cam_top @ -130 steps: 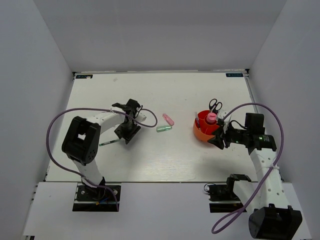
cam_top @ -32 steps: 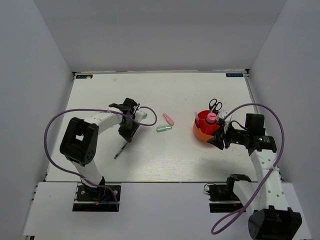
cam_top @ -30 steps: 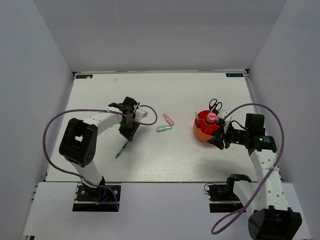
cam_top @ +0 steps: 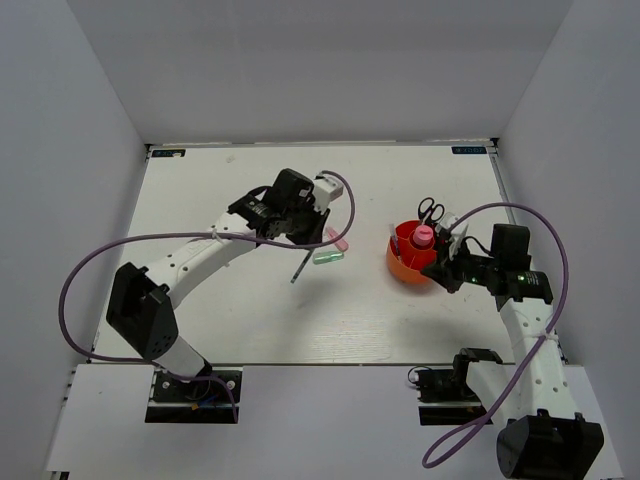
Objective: Sort the stationery into containers
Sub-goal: Pick up the pen from the center of the board, then place the pen in the storage box.
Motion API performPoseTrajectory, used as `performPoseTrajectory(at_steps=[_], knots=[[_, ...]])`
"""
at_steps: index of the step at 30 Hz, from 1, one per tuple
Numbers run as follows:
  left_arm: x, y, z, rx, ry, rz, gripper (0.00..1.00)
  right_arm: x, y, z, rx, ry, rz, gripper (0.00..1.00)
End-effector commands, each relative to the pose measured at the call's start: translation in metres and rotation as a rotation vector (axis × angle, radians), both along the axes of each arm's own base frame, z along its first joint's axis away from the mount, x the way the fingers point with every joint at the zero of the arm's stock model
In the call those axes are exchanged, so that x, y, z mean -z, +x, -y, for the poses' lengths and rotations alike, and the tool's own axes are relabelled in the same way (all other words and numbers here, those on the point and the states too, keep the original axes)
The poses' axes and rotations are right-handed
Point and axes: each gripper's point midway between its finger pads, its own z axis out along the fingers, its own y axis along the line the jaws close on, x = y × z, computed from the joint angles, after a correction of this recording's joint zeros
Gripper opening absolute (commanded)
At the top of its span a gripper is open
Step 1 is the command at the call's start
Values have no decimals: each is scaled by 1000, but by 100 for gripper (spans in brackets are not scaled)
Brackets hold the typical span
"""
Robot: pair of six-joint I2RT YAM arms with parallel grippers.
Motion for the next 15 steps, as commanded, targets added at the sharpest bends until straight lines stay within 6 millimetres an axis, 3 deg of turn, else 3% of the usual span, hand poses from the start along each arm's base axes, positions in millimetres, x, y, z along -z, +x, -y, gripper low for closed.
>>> performPoseTrajectory(at_steps=[1, 12, 15], knots=[[-58, 3, 30, 2, -156, 111, 0, -6, 14, 8, 92, -1, 18, 0], [-91, -10, 95, 59, -307, 201, 0, -11, 37, 29, 333, 7, 32, 0], [-106, -17, 117, 86, -359, 239, 0, -12, 48, 45, 451, -16, 42, 0]])
